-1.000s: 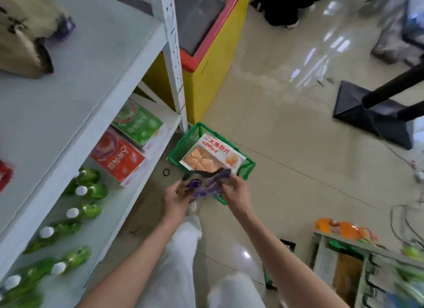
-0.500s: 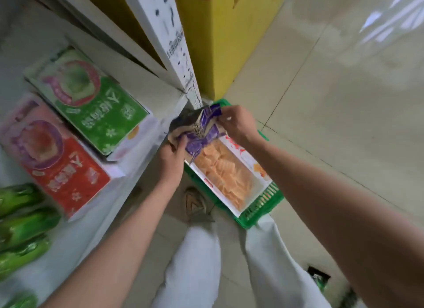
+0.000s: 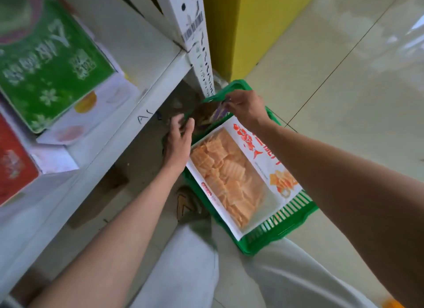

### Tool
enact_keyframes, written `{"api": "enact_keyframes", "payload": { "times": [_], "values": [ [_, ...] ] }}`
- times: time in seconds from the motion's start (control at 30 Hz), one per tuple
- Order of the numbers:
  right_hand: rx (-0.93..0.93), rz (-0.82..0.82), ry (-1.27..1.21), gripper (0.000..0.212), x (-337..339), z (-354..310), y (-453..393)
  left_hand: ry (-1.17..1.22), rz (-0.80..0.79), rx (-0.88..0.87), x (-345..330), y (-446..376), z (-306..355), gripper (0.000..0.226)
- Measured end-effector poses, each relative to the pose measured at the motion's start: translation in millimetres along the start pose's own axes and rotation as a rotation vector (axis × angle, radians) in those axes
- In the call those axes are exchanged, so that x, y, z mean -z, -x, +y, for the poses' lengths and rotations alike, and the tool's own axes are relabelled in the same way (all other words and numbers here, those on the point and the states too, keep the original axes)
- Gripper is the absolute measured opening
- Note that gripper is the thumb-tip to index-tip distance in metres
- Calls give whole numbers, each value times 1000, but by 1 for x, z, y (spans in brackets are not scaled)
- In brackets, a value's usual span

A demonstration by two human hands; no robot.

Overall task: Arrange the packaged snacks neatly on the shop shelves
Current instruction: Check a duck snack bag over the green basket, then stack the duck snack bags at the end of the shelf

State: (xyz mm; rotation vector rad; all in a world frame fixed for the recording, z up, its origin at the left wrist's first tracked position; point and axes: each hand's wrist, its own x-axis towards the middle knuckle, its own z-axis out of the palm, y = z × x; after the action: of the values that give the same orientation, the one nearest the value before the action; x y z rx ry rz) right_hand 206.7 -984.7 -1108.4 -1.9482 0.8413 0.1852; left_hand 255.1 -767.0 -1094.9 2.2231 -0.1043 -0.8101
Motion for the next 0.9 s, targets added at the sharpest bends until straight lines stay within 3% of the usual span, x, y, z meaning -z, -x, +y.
{"api": "enact_keyframes", "payload": {
  "times": [0.07,0.13,0.33,0.4,0.47,0.5,0.6,0.73,0.9],
  "values": [
    [-81,11,21,34,2,-7,11,-37,-9,26,8,11,0,54],
    [-83,-5,137,30,11,-26,34,-115,-27,60,20,32,14,55],
    [219,-250,650,45,82,-132,139,-457,-130,-17,70,129,108,67],
    [344,-292,749,50,119,-179,180,-482,-89,15,99,166,153,73],
    [477,-344,844,68,157,-224,225,-515,-10,7,134,216,211,69],
    [523,-360,856,75,177,-249,247,-533,26,-18,154,242,242,67],
    [514,-298,644,67,240,-340,314,-576,158,-81,212,320,324,69],
    [658,-110,407,94,294,-432,389,-560,450,-149,262,417,378,73],
    [808,-52,340,51,286,-515,407,-517,642,-232,327,453,388,71]
  ]
}}
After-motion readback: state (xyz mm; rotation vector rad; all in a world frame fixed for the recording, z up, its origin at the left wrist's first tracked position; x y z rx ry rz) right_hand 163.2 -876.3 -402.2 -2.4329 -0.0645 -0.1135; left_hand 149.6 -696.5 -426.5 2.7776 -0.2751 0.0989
